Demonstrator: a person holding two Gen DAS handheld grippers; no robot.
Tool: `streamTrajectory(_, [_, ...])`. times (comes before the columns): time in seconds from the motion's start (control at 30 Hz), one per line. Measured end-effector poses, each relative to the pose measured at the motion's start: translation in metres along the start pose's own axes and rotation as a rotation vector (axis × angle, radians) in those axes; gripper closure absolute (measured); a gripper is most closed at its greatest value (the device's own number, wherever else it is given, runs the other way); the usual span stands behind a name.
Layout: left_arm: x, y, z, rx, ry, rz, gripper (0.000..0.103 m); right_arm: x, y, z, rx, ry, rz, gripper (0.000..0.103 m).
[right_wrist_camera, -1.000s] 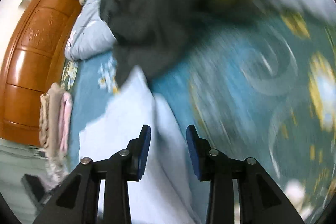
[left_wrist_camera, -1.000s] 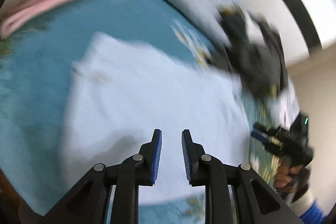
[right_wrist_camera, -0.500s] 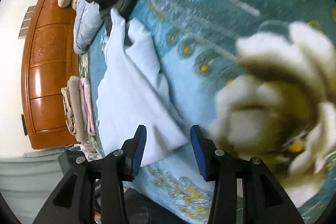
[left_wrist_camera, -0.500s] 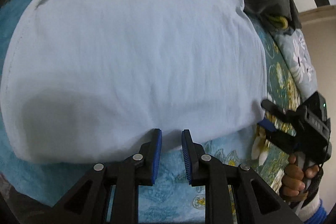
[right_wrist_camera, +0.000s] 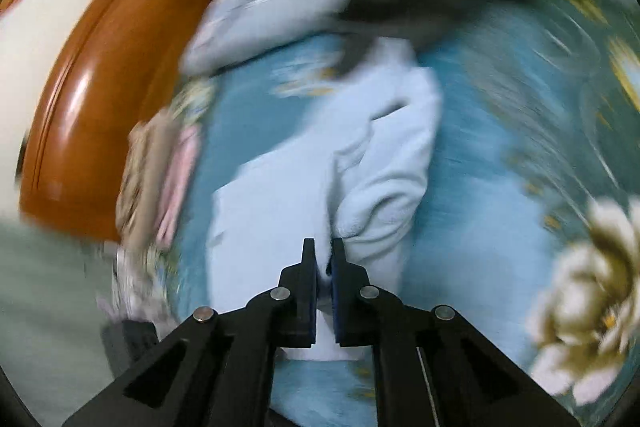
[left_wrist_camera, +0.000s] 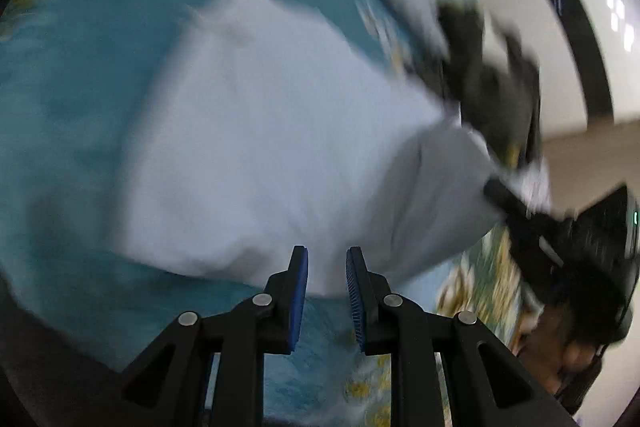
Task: Fold clothes
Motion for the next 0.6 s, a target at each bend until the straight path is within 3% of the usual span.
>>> streamTrajectory(0.1, [0.017, -0.04, 0.037, 0.015, -0.091, -0.124, 0.081, -0.025, 0.015, 0.08, 0.124, -0.217, 0.061, 0.099])
streamTrajectory(0.2, [0.017, -0.056, 0.064, 0.007, -0.174, -0.166, 0.08, -0.066, 0.034, 0.128, 0.258, -0.331, 0.151, 0.099])
streamTrajectory(0.4, [-0.001, -0.041, 0.081, 0.027, -0.201, -0.115, 0.08, -0.099, 0.104, 0.126, 0.155, -0.291, 0.334, 0.096])
streamTrajectory(0.47, [0.0, -0.037, 0.081, 0.027, -0.19, -0.099, 0.078, -0.108, 0.109, 0.129, 0.188, -0.282, 0.388, 0.084])
streamTrajectory(0.5, [0.001, -0.036, 0.08, 0.025, -0.186, -0.096, 0.074, -0.11, 0.106, 0.131, 0.223, -0.279, 0.403, 0.068])
streamTrajectory(0.53, [0.003, -0.035, 0.077, 0.02, -0.182, -0.099, 0.072, -0.108, 0.099, 0.134, 0.254, -0.281, 0.395, 0.06])
streamTrajectory(0.6, [0.009, -0.039, 0.077, 0.016, -0.172, -0.116, 0.067, -0.098, 0.085, 0.129, 0.276, -0.28, 0.353, 0.06])
Point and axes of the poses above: each gripper's, at about its wrist camera, not at the fingertips, and y roughly the way its jaws point, z to its left, x to its top, the point moved 7 cm from there along y, roughly the way its jaws point, and after that the axes turned 4 degrees about -z, right-handed, at the moved point
